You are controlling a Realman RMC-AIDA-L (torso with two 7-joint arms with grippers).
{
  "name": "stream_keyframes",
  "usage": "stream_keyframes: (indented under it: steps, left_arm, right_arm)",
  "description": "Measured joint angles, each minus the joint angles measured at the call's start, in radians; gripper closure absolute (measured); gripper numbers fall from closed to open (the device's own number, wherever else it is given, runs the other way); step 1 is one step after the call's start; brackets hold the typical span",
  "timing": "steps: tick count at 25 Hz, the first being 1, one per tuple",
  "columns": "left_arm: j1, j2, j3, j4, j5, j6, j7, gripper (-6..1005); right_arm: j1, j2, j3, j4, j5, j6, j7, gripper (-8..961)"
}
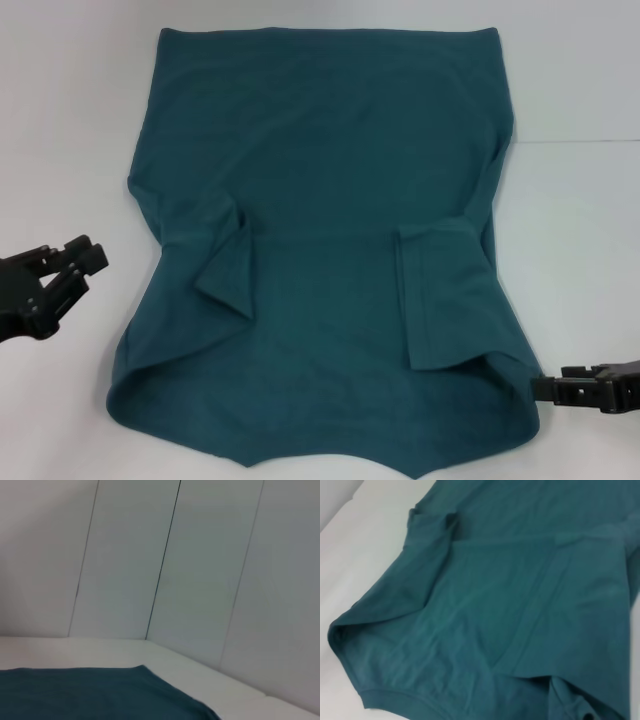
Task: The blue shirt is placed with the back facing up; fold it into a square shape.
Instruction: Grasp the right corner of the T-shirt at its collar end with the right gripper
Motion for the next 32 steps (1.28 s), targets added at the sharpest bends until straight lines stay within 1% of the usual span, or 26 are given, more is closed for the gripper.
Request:
stream_keyframes:
  steps: [6,11,16,24,31,32]
  left_arm:
    - [0.003,-0.001,-0.001,0.019,0.008,0.002,-0.011,813]
    - [0.001,-0.002,0.001,0.019,0.006,0.011,-0.007,812]
    - [-0.006,-0.003,0.007,0.018,0.008,0.011,-0.005,812]
    - [-0.006,-0.003,0.01,0.012,0.008,0.01,0.003,812]
    - [-0.001,-0.005,0.008,0.01,0.008,0.011,0.007,812]
    - [0.0,-0.005,0.007,0.01,0.007,0.011,0.008,812]
  right_arm:
    - [0.009,-0.002,-0.038,0.049,0.0,0.056,-0.004,373]
    - [0.045,-0.003,-0.072,0.109,0.0,0.106,-0.003,373]
    - [0.067,-0.004,-0.073,0.155,0.008,0.116,-0.003,373]
    - [0.08,-0.005,-0.074,0.199,0.041,0.143,-0.011,374]
    - [0.106,-0.006,-0.09,0.245,0.036,0.204,0.009,385]
    - [0.106,-0.006,-0.09,0.245,0.036,0.204,0.009,422]
